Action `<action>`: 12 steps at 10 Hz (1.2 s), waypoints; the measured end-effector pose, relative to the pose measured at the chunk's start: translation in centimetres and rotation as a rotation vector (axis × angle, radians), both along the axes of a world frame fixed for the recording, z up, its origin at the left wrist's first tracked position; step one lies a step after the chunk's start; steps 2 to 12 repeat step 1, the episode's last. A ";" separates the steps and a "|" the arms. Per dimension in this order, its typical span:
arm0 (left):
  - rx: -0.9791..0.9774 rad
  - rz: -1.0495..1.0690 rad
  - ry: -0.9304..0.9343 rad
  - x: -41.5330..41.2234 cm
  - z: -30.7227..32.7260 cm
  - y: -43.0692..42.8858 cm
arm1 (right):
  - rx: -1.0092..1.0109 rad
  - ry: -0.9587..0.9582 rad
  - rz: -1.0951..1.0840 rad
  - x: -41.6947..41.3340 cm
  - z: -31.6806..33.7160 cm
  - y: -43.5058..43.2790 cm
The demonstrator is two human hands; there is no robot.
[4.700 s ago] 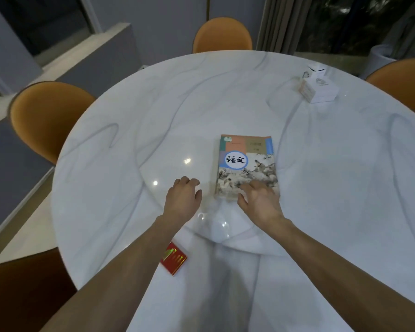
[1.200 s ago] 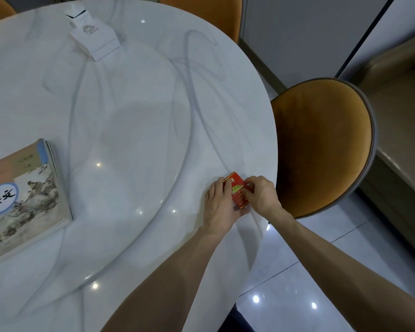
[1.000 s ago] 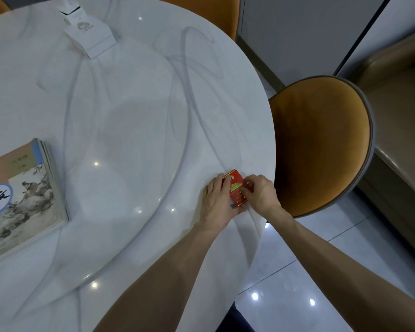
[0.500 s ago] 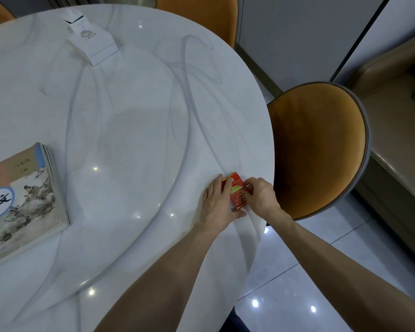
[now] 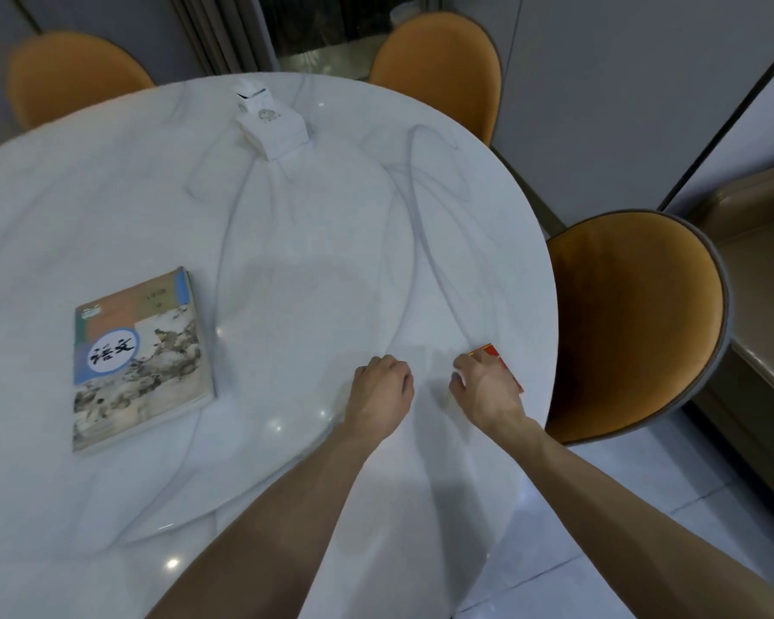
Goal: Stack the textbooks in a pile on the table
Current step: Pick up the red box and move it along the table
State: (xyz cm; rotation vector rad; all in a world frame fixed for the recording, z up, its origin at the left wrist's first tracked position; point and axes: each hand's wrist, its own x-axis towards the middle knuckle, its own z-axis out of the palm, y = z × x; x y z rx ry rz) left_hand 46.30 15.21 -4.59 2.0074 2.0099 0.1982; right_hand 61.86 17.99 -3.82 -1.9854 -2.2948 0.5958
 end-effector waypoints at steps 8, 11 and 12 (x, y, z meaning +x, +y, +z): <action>0.052 0.046 0.021 -2.7 1.3 -0.9 | 0.039 0.029 0.058 -2.8 0.9 -0.9; 0.052 0.046 0.021 -2.7 1.3 -0.9 | 0.039 0.029 0.058 -2.8 0.9 -0.9; 0.052 0.046 0.021 -2.7 1.3 -0.9 | 0.039 0.029 0.058 -2.8 0.9 -0.9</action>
